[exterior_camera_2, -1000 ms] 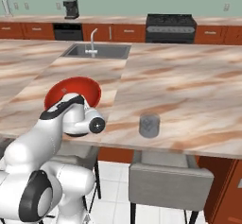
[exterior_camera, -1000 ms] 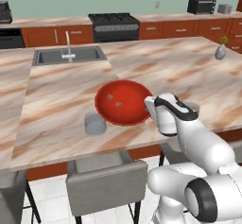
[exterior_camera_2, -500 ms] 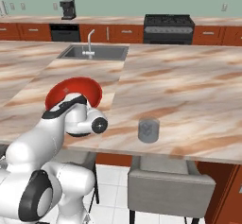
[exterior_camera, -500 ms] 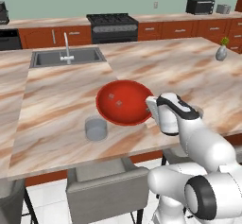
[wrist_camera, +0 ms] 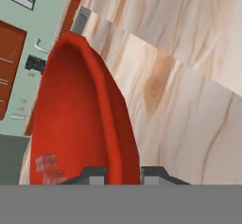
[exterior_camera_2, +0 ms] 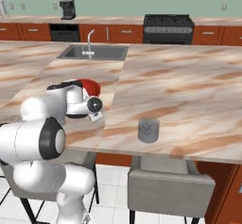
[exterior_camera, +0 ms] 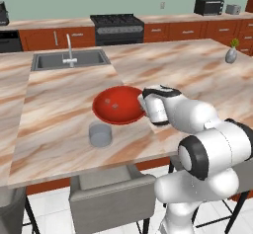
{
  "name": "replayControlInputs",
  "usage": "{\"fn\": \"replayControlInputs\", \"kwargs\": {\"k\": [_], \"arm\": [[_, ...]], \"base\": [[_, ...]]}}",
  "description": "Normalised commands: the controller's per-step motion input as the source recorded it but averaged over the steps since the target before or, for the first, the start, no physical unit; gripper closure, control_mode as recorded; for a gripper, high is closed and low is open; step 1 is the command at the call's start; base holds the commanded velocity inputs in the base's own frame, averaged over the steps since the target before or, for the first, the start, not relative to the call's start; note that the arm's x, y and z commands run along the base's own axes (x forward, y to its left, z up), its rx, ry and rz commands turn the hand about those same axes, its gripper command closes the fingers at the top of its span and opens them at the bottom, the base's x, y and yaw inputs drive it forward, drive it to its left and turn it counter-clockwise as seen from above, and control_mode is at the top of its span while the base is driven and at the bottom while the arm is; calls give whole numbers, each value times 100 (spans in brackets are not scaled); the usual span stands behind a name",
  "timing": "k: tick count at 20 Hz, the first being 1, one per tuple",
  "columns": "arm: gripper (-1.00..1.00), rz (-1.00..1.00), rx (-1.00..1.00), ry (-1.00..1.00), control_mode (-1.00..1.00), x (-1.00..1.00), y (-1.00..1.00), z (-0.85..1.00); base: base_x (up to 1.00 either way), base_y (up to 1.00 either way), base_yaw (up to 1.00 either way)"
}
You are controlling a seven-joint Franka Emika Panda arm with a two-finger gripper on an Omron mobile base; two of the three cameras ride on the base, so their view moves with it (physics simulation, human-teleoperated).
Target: There are four ice cubes in the ice bowl. Place two ice cubes in each glass of water.
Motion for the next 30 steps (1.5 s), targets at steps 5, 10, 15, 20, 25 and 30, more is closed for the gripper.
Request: {"fn": "replayControlInputs", "kwargs": {"k": [5, 10, 15, 20, 25, 30], "arm": [[100, -1, -10, 5, -100, 33, 21, -1], [100, 0, -1, 0, -100, 41, 0, 0], [100, 0, 2, -5, -100, 63, 0, 0], [100, 2, -5, -7, -100, 26, 0, -15], [100, 5, -6, -6, -100, 6, 0, -8], [100, 14, -12, -6, -100, 0, 0, -18]], "base": [[0, 0, 0], [0, 0, 0], [0, 0, 0], [0, 0, 0], [0, 0, 0], [0, 0, 0]]}}
